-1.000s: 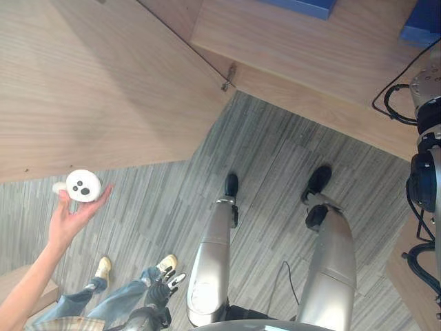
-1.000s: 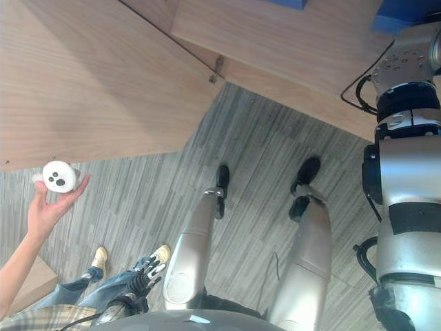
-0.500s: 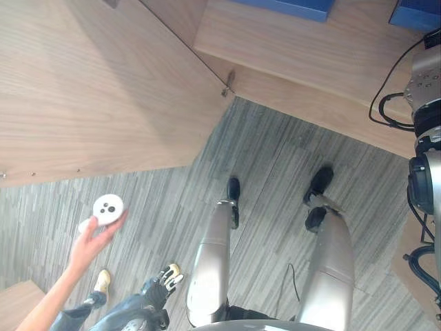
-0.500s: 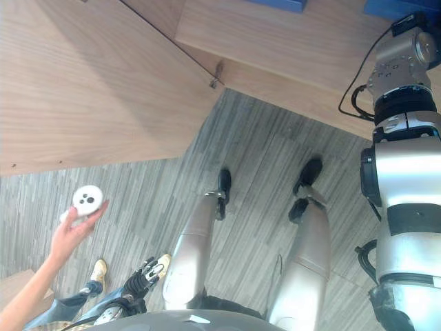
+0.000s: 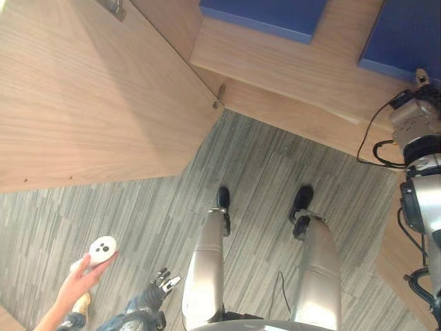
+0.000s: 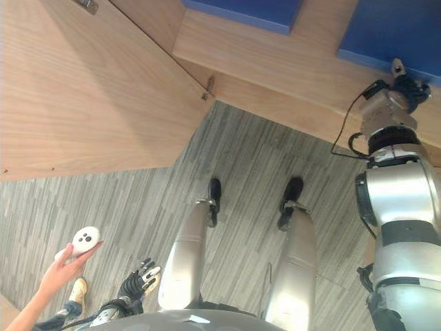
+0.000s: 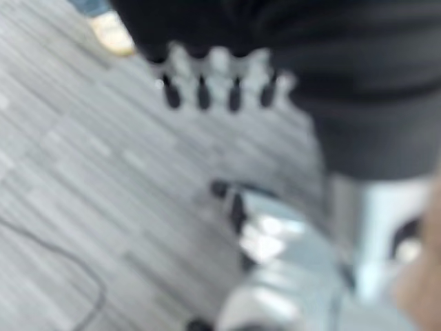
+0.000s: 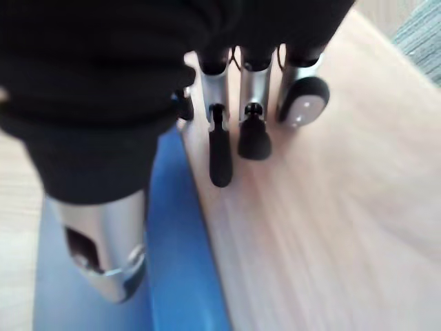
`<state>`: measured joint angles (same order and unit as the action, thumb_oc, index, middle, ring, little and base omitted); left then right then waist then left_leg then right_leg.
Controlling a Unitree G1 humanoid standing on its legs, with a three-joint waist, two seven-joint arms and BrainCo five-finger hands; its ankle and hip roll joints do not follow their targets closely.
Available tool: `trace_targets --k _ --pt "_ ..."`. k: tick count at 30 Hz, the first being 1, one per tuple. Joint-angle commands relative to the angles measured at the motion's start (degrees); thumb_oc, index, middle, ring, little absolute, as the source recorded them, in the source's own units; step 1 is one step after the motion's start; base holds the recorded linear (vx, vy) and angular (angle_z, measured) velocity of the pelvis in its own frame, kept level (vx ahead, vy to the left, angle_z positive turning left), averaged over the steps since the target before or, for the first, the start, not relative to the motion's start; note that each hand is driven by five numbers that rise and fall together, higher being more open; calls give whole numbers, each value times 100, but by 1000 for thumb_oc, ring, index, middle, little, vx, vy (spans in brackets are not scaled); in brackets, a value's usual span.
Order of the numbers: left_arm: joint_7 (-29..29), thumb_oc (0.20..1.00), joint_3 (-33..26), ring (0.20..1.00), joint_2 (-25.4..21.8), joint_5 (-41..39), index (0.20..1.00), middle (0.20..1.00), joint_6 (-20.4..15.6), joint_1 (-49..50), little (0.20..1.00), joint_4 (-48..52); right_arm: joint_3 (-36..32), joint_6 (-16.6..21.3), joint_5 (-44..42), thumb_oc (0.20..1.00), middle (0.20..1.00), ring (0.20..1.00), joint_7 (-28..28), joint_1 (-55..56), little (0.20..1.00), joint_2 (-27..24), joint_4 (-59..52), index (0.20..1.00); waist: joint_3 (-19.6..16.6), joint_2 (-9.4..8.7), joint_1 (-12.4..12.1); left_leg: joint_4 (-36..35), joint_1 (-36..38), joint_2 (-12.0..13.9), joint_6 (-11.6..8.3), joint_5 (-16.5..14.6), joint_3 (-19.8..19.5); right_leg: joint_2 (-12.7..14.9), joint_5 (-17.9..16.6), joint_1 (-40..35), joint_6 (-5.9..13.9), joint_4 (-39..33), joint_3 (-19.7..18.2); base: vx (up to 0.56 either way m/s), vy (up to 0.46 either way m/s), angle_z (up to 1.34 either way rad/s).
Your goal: Put the empty folder in the office cabinet
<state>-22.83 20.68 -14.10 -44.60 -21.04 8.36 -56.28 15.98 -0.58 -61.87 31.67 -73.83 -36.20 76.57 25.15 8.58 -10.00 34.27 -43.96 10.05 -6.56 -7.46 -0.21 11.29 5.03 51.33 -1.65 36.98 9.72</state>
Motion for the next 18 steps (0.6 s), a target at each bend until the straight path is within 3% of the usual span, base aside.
trace_targets --k 1,5,10,12,15,18 --pt "241 1000 186 1000 -129 18 1000 1000 -78 -74 1000 -259 -182 -350 292 1000 1000 1000 21 324 1000 -33 -17 1000 464 49 -72 613 -201 12 280 97 63 162 627 -681 -19 -406 224 -95 22 1" --pt "345 1000 252 1000 -85 72 1000 1000 -126 -151 1000 -238 -182 -307 688 1000 1000 1000 -142 555 1000 200 -13 1000 464 -20 -57 459 -28 25 285 104 110 147 495 -865 32 -667 255 -76 12 -2" --pt "549 1000 332 1000 -39 151 1000 1000 -173 -232 1000 -145 16 -345 1776 1000 1000 1000 -164 789 1000 410 -101 1000 464 -127 -35 212 199 32 291 84 172 141 274 -1094 134 -1089 298 -79 9 -5" --pt "675 1000 363 1000 17 206 1000 1000 -201 -252 1000 -89 176 -244 2688 1000 1000 1000 -256 978 1000 437 -176 1000 464 -194 -3 -6 421 25 295 77 210 143 119 -1286 212 -1398 325 -137 57 -8" --pt "797 1000 337 1000 94 349 1000 1000 -213 -246 1000 5 298 -68 3111 1000 1000 1000 -210 1151 1000 468 -312 1000 464 -248 33 -155 608 -1 317 57 242 166 -45 -1419 308 -1624 312 -89 67 -4" --pt "1419 1000 336 1000 198 807 1000 1000 2 -407 1000 402 417 194 3543 1000 1000 1000 -63 1454 1000 601 -670 1000 464 -433 101 -236 889 -54 395 -99 294 225 -298 -1609 453 -1867 293 -79 9 -7"
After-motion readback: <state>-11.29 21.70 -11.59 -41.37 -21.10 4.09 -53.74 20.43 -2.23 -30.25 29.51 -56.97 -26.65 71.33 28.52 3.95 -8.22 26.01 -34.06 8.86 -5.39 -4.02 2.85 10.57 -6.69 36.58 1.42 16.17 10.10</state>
